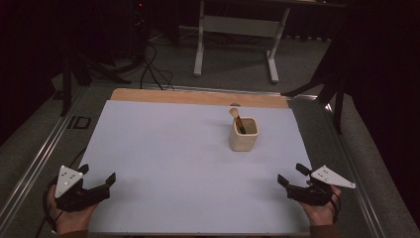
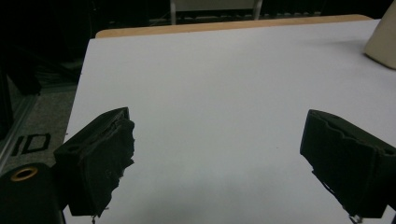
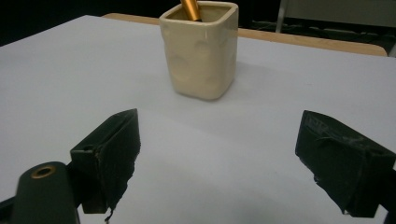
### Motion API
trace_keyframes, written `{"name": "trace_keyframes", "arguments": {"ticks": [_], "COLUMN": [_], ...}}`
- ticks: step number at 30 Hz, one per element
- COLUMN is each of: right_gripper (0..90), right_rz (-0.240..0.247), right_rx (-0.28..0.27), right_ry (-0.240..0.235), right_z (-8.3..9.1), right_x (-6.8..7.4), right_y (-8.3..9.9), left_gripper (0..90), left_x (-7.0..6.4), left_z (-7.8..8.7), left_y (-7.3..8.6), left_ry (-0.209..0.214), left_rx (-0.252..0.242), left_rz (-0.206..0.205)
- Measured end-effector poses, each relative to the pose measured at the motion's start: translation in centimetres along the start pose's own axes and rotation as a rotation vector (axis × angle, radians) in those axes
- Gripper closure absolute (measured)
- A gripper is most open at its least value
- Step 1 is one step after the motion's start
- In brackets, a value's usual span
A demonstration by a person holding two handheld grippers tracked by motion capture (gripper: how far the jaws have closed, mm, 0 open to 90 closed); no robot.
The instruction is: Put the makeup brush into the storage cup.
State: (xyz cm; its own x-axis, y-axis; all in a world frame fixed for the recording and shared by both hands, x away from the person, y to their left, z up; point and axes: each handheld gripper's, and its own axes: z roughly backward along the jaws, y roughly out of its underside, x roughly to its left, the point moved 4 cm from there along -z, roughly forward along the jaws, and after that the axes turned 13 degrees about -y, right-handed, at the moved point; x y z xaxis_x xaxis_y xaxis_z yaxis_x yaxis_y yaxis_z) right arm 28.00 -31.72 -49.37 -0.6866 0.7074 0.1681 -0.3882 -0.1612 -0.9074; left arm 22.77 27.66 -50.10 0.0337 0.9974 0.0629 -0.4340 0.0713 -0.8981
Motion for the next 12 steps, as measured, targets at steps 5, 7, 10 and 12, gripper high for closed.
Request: {"name": "trace_keyframes", "arguments": {"ticks": [5, 7, 10, 12], "right_gripper": [13.0, 13.0, 12.8, 12.7], "right_rz": [0.025, 0.026, 0.024, 0.030], "right_rx": [0.003, 0.005, 0.002, -0.002], "right_ry": [-0.001, -0.002, -0.003, -0.008], "right_z": [0.22, 0.22, 0.22, 0.19], "right_x": [0.41, 0.42, 0.38, 0.35], "right_y": [0.22, 0.29, 0.30, 0.23], "left_gripper": [9.8, 9.8, 9.8, 9.8], "left_x": [0.02, -0.04, -0.02, 0.03], "left_z": [0.06, 0.05, 0.07, 0.06], "left_y": [0.01, 0.03, 0.04, 0.06], "left_ry": [0.002, 0.002, 0.003, 0.001], "left_rx": [-0.001, -0.002, -0.001, 0.000], "left_rz": [-0.002, -0.003, -0.004, -0.006]}}
